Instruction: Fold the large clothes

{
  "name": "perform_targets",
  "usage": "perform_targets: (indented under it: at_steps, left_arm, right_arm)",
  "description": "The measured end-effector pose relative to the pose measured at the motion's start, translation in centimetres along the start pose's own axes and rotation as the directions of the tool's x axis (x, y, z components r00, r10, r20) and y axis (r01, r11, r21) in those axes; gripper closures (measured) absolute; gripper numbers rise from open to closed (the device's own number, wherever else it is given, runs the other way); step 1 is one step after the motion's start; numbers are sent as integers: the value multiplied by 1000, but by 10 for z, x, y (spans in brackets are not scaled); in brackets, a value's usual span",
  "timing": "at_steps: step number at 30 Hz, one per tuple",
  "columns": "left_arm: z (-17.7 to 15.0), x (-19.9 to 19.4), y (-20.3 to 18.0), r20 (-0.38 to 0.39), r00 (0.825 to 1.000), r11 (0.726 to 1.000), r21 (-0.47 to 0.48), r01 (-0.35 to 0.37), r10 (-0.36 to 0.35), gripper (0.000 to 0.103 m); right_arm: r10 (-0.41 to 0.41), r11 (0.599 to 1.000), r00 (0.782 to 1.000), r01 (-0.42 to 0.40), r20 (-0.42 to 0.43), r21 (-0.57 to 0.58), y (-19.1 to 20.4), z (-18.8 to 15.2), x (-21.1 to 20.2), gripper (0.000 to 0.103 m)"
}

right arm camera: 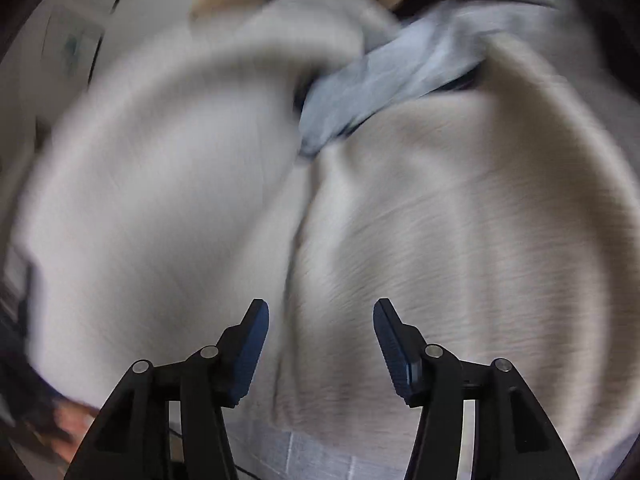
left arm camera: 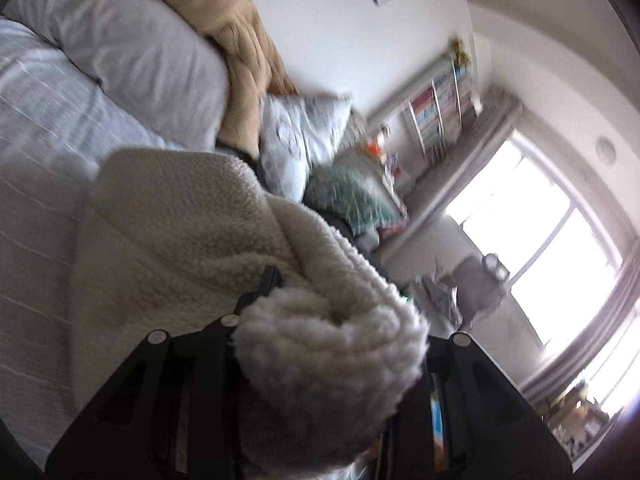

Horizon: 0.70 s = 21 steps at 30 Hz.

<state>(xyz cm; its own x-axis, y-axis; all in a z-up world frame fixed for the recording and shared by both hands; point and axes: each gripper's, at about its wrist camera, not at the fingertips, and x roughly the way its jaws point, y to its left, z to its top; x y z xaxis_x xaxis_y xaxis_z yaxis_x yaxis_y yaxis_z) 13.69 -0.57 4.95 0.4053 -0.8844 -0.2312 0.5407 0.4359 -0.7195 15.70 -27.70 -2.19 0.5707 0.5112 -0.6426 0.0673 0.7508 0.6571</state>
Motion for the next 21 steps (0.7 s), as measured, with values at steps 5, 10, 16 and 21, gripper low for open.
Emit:
perform_targets:
  at_steps: [5,10,16,21]
  left_arm:
    - [-39,48,-8,-156,987,997,70,-21,32,70]
    - [-58,69,-23,-214,974,987,151,-47,79,70]
    - [-50,59,-17,-242,970,994,107,-5,31,70]
    - [-55,63,-10,-295,955,992,124,17,21,70]
  right_arm:
    - [107,966,989,-127,100,224,-76,12,-48,45]
    - [273,901,958,-288,91,324,-96,18,-40,44]
    - [357,871,931,-361,76,334,-77,43,-21,39]
    - [327,870,939,-343,106,355,-73,59,-5,39]
